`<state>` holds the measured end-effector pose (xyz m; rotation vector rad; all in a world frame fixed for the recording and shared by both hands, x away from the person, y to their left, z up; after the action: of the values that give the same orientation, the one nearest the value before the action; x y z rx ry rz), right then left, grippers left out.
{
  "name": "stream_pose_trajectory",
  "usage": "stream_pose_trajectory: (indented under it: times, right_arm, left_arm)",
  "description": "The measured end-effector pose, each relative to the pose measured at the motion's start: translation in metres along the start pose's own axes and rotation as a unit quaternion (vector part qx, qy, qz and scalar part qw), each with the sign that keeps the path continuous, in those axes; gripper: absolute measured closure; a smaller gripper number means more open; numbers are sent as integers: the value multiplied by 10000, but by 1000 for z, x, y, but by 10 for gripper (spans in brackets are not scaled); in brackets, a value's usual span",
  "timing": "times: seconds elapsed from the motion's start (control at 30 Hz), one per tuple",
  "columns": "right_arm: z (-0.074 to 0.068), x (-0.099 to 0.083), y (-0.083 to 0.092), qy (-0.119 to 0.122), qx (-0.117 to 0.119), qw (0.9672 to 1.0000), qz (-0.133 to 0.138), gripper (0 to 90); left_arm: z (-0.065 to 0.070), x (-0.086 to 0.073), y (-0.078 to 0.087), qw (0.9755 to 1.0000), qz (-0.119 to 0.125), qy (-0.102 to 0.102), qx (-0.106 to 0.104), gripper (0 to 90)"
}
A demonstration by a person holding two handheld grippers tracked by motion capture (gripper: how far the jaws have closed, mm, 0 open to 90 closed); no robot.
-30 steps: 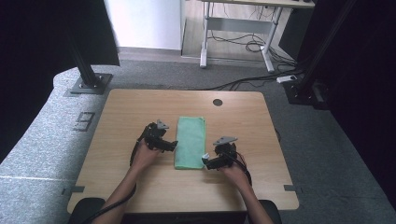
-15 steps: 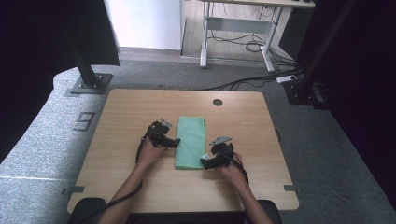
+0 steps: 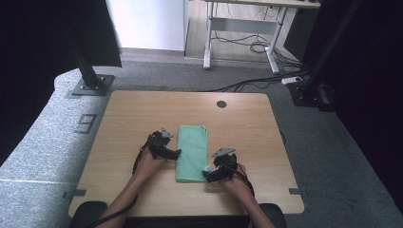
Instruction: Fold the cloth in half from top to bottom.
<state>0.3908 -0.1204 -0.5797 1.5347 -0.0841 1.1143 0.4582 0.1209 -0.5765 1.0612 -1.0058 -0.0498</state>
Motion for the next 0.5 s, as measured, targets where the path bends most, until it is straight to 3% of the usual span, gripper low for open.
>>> stream_pose_trajectory:
  times: [0.17,0.3,0.5]
  right_arm:
    - [-7,-6,6,-1,38,10000,2,0]
    - [-21,-12,15,141,159,9998,8,7]
    - [-30,-12,19,246,262,9994,-23,31]
  left_arm:
    - [6,-12,8,9999,16,63,-121,2]
    - [13,-22,15,9998,34,52,-188,2]
    - [13,-24,16,9996,24,87,-259,0]
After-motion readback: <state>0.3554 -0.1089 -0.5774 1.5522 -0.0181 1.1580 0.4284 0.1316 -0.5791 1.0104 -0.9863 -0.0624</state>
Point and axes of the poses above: each handheld gripper's, and its own axes: y roughly backward along the jaws, x roughly out of its top, z roughly to its right, the point moved 4 cm from there along -y, roughly forward along the jaws, and after that the axes turned 11 degrees about -x, right-handed, at the moved point
